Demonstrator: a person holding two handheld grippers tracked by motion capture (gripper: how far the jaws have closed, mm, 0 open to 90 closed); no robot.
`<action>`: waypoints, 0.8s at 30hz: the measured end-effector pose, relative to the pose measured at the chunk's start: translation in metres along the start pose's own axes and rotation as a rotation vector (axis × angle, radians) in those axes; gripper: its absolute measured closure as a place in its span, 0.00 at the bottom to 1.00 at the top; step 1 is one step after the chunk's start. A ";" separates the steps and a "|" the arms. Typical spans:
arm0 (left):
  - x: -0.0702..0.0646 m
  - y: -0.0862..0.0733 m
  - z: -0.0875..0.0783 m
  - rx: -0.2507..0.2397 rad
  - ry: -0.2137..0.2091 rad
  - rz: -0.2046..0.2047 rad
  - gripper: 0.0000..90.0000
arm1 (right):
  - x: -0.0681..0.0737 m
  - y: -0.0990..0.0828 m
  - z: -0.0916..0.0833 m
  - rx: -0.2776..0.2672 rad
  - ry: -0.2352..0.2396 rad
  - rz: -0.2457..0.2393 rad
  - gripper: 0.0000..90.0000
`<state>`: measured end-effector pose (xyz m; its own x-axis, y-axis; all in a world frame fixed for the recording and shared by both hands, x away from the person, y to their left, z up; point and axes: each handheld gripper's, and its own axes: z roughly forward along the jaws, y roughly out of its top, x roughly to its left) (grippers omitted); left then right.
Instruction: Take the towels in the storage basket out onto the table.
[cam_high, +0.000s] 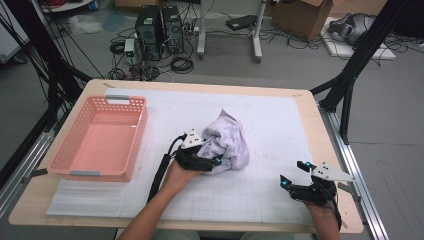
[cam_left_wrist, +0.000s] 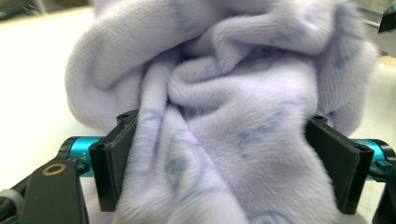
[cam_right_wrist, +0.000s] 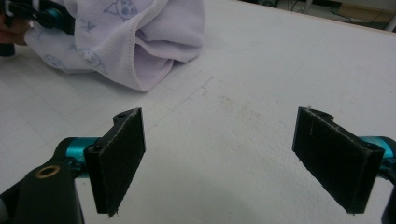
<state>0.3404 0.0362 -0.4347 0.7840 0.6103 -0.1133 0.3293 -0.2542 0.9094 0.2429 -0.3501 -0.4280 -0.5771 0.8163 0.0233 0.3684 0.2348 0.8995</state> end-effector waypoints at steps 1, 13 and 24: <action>-0.001 0.002 -0.005 -0.010 0.014 0.003 0.23 | 0.000 0.000 0.000 0.000 -0.002 -0.001 0.18; 0.008 -0.019 -0.077 -0.181 0.072 -0.019 0.22 | 0.003 0.003 0.004 -0.003 -0.008 -0.013 0.18; 0.017 -0.037 -0.096 -0.211 0.100 -0.015 0.21 | 0.005 0.005 0.016 0.012 0.014 -0.020 0.18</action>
<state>0.2909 0.1281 -0.4319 0.7207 0.6864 -0.0970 0.2149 -0.0882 0.9726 0.2540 -0.3362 -0.4301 -0.5949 0.8037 0.0117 0.3651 0.2572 0.8947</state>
